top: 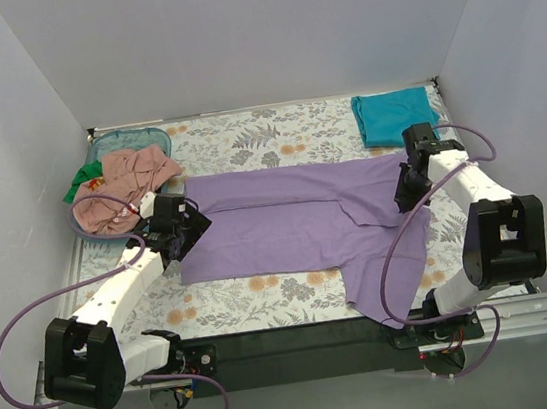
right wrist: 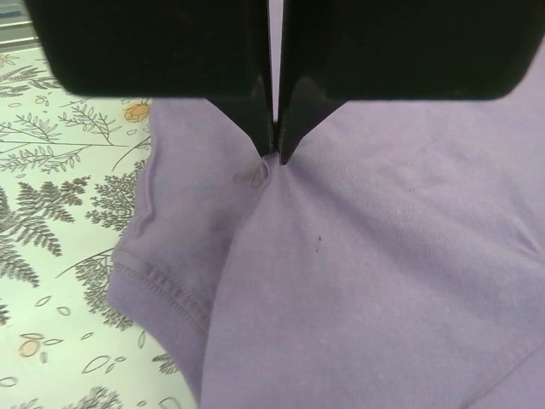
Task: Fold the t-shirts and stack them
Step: Fold the tshirt
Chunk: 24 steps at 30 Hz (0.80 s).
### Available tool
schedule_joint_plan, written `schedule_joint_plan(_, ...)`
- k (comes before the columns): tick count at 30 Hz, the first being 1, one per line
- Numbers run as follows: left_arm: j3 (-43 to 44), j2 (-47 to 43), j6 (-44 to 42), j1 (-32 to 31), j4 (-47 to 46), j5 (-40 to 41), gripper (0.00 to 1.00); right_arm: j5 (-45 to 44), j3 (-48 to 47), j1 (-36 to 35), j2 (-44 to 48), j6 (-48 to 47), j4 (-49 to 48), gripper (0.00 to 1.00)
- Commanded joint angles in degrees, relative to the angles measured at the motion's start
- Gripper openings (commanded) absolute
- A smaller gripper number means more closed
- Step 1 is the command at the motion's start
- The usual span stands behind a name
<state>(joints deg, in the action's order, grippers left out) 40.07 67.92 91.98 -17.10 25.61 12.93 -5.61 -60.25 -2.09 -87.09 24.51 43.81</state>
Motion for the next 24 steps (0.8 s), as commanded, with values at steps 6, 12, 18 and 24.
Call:
schedule_joint_plan(6, -0.44, -1.56, -1.19, -0.3, -0.12, -0.1, 0.72, -6.26, -3.47, -0.02, -4.47, 1.5, 3.83, 0.11)
schedule_joint_plan(12, -0.26, -1.48, -1.37, -0.3, 0.32, 0.17, 0.72, -7.93, -6.28, -0.37, -6.44, -1.22, 3.74, 0.42)
schedule_joint_plan(18, -0.17, -1.91, -1.28, -0.3, 0.32, -0.01, 0.72, -9.6, -6.46, -4.76, 4.71, -5.52, 1.81, 0.63)
schedule_joint_plan(24, -0.44, -1.91, -1.37, -0.3, 0.41, -0.97, 0.75, -2.41, -0.4, -19.59, 7.65, -9.48, -5.21, 0.66)
